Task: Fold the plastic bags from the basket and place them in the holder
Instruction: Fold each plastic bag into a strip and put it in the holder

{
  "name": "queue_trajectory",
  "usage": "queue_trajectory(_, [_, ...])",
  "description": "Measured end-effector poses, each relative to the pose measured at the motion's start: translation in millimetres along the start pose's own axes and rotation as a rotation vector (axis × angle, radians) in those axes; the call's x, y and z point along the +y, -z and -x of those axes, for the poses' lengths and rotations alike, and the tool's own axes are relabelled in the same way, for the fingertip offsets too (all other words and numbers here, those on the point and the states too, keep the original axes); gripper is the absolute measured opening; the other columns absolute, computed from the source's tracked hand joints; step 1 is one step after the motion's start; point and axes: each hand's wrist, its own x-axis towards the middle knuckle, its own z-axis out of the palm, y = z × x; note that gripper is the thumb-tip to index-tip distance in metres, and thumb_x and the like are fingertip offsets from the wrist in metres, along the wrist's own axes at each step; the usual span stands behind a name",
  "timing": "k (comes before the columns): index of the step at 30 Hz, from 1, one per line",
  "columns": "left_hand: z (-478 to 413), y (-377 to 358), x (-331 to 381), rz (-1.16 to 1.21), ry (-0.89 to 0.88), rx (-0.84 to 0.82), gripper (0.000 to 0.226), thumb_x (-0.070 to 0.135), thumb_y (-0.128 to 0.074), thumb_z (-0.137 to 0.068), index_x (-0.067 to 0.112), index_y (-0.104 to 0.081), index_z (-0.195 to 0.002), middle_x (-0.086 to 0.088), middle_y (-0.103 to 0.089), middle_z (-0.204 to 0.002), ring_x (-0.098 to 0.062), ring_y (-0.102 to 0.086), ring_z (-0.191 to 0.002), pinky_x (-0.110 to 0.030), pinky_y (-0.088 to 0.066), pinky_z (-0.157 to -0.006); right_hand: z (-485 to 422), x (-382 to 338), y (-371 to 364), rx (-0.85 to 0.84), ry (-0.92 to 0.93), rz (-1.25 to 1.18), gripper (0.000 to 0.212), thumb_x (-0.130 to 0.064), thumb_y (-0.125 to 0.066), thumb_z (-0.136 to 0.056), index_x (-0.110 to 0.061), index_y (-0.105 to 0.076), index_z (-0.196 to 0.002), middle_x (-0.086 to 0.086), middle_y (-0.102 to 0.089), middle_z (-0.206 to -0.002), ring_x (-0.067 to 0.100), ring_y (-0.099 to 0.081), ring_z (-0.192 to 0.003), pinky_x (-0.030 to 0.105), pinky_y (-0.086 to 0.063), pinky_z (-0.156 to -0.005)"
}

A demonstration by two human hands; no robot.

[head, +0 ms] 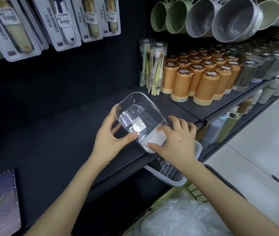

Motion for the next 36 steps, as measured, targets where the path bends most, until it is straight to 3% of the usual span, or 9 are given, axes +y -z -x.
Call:
queue_trajectory(5, [-4, -2, -1, -0.044, -0.009, -0.017, 0.094, 0.038, -0.080, -0.067, 0.027, -0.034, -0.148, 0.009, -0.042, -0.148, -0.006, -0.042, -0.135, -0.039, -0.039, -0.111, -5, -13, -2, -0.116, -0.064, 0.039, 0.060, -0.062, -0.081, -0.048, -0.017, -0.071, -0.087, 0.018, -0.059, -0.126, 0.040, -0.056, -0.110, 0.056, -0.035, -0.095])
queue_trajectory(9, [-8, -2, -3, -0.055, 0.000, -0.015, 0.090, 0.027, -0.083, -0.072, 0.028, -0.034, -0.148, 0.006, -0.046, -0.145, -0.007, -0.044, -0.133, -0.039, -0.040, -0.110, -7, -8, 3, -0.124, -0.067, 0.039, 0.065, -0.068, -0.071, -0.062, -0.022, -0.069, -0.107, 0.014, -0.044, -0.144, 0.037, -0.042, -0.128, 0.053, -0.022, -0.104])
queue_trajectory(13, [-8, -2, -2, -0.031, 0.015, 0.000, 0.083, 0.014, -0.080, -0.076, 0.028, -0.037, -0.146, 0.007, -0.050, -0.141, -0.004, -0.048, -0.128, -0.035, -0.042, -0.109, -1, -2, 7, 0.096, -0.087, -0.014, 0.058, -0.072, -0.054, -0.062, -0.023, -0.073, -0.087, 0.011, -0.061, -0.125, 0.035, -0.056, -0.109, 0.046, -0.025, -0.095])
queue_trajectory(16, [-9, -3, 0, -0.019, 0.025, 0.007, 0.081, 0.013, -0.080, -0.076, 0.030, -0.039, -0.144, 0.009, -0.051, -0.139, 0.000, -0.050, -0.124, -0.030, -0.043, -0.107, -1, -4, 6, 0.090, -0.075, 0.056, 0.052, -0.067, -0.064, -0.060, -0.019, -0.072, -0.077, 0.009, -0.063, -0.118, 0.035, -0.056, -0.103, 0.044, -0.025, -0.091])
queue_trajectory(19, [-8, -5, 2, -0.016, 0.021, 0.014, 0.073, 0.012, -0.079, -0.077, 0.045, -0.042, -0.132, 0.021, -0.053, -0.129, 0.010, -0.050, -0.118, -0.017, -0.044, -0.099, -5, -12, 9, -0.145, -0.116, 0.121, 0.060, -0.073, -0.060, -0.070, -0.021, -0.071, -0.099, 0.003, -0.052, -0.129, 0.030, -0.044, -0.118, 0.044, -0.024, -0.097])
queue_trajectory(23, [-9, -7, 4, -0.012, 0.055, 0.020, 0.068, 0.007, -0.076, -0.079, 0.050, -0.041, -0.118, 0.047, -0.055, -0.104, 0.023, -0.050, -0.104, -0.006, -0.044, -0.088, -10, -9, 14, -0.173, -0.140, 0.096, 0.059, -0.076, -0.055, -0.073, -0.026, -0.069, -0.101, -0.001, -0.048, -0.133, 0.027, -0.040, -0.122, 0.044, -0.024, -0.099])
queue_trajectory(29, [-23, -12, 2, 0.063, 0.122, 0.044, 0.060, 0.005, -0.075, -0.079, 0.031, -0.049, -0.127, 0.026, -0.052, -0.114, 0.019, -0.054, -0.100, -0.003, -0.044, -0.078, -21, -7, 4, -0.136, -0.146, 0.081, 0.066, -0.075, -0.055, -0.074, -0.021, -0.066, -0.109, 0.006, -0.052, -0.129, 0.033, -0.043, -0.118, 0.046, -0.023, -0.098])
queue_trajectory(31, [-31, -14, 1, 0.052, 0.158, 0.046, 0.058, 0.010, -0.077, -0.078, 0.028, -0.053, -0.127, 0.025, -0.054, -0.114, 0.008, -0.054, -0.108, -0.011, -0.046, -0.087, -25, -5, 2, -0.136, -0.167, 0.062, 0.065, -0.075, -0.056, -0.074, -0.021, -0.066, -0.110, 0.006, -0.053, -0.128, 0.033, -0.044, -0.117, 0.046, -0.024, -0.098])
queue_trajectory(36, [-52, -22, -2, 0.070, 0.234, 0.040, 0.041, 0.008, -0.075, -0.080, 0.037, -0.055, -0.099, 0.026, -0.056, -0.098, 0.011, -0.057, -0.092, -0.015, -0.045, -0.083, -14, 15, 14, 0.054, -0.232, -0.123, 0.045, -0.063, -0.067, -0.075, -0.024, -0.068, -0.098, 0.002, -0.056, -0.128, 0.030, -0.048, -0.117, 0.042, -0.024, -0.095])
